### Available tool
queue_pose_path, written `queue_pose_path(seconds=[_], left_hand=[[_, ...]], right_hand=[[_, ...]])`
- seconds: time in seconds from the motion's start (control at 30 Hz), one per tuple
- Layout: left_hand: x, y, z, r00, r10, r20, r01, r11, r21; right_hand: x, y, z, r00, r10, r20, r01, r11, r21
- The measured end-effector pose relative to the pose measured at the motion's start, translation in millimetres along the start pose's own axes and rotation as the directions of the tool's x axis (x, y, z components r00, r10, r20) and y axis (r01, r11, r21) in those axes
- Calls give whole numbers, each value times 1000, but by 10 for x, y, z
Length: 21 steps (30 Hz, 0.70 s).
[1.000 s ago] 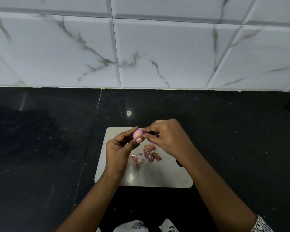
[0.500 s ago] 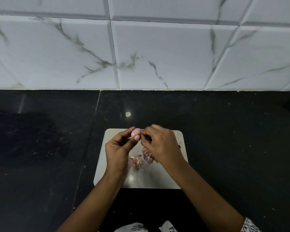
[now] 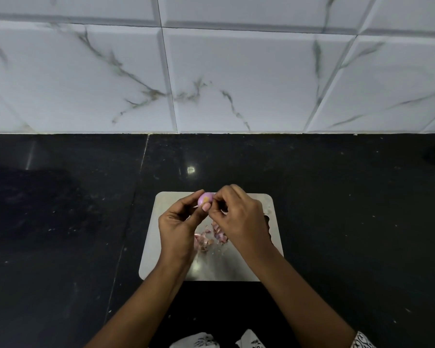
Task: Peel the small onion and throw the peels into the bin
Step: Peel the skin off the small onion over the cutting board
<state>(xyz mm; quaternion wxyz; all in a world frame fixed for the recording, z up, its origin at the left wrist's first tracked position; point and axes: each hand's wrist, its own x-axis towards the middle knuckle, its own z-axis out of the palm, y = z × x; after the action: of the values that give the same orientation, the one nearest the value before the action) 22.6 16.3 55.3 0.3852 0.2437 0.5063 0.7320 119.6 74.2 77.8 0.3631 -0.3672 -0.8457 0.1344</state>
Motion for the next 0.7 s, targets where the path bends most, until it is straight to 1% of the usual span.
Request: queue_pose_path(seconds=[0.13, 0.23, 0.33, 0.43, 0.53, 0.63, 0.7], left_hand=[[-20, -10, -26, 999, -34, 12, 35, 994, -105], [-19, -12, -28, 998, -56, 34, 60, 985, -161], [-7, 3, -20, 998, -63, 28, 67, 984, -168], [2, 21, -33, 997, -75, 30, 79, 983, -169], [13, 25, -48, 996, -78, 48, 85, 980, -180], [16, 18, -54, 994, -94, 60, 104, 978, -180], [18, -7, -67, 992, -111, 54, 119, 977, -179]], right_hand=[[5, -5, -38, 1000, 10, -24, -8, 997, 83], [2, -21, -66, 996, 84, -2, -82, 981, 177], [12, -22, -96, 986, 167, 20, -166, 946, 277], [26, -19, -120, 955, 292, 57, -291, 876, 386], [33, -24, -145, 906, 393, 159, -419, 778, 468], [56, -36, -172, 871, 428, 243, -490, 717, 496], [79, -42, -196, 860, 426, 281, -510, 693, 510]])
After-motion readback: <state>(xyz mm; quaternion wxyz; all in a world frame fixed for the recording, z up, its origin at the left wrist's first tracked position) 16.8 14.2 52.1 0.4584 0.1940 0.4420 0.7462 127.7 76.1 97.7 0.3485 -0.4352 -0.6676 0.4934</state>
